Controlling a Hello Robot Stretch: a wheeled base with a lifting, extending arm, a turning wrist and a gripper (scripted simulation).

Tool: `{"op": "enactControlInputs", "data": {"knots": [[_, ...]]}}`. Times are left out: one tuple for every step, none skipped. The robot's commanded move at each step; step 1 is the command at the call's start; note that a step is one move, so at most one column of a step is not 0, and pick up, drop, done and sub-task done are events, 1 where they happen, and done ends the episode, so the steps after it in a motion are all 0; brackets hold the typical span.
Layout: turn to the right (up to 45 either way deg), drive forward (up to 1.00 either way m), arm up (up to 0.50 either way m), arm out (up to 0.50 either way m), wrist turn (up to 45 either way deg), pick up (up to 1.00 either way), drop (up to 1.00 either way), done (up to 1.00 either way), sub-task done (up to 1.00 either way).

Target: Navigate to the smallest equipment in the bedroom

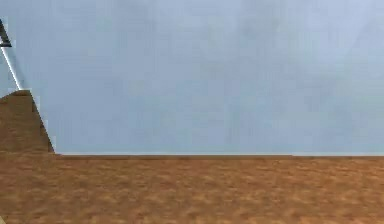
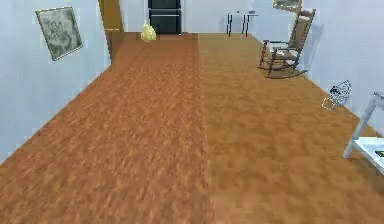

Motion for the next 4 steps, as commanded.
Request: {"op": "enactControlInputs", "data": {"knots": [[45.0,0.00,0.00,0.00,0.0,0.00,0.00,0.00,0.00],[30.0,0.00,0.00,0.00,0.0,0.00,0.00,0.00,0.00],[0.0,1.00,0.00,0.00,0.0,0.00,0.00,0.00,0.00],[0.0,1.00,0.00,0.00,0.0,0.00,0.00,0.00,0.00]]}}
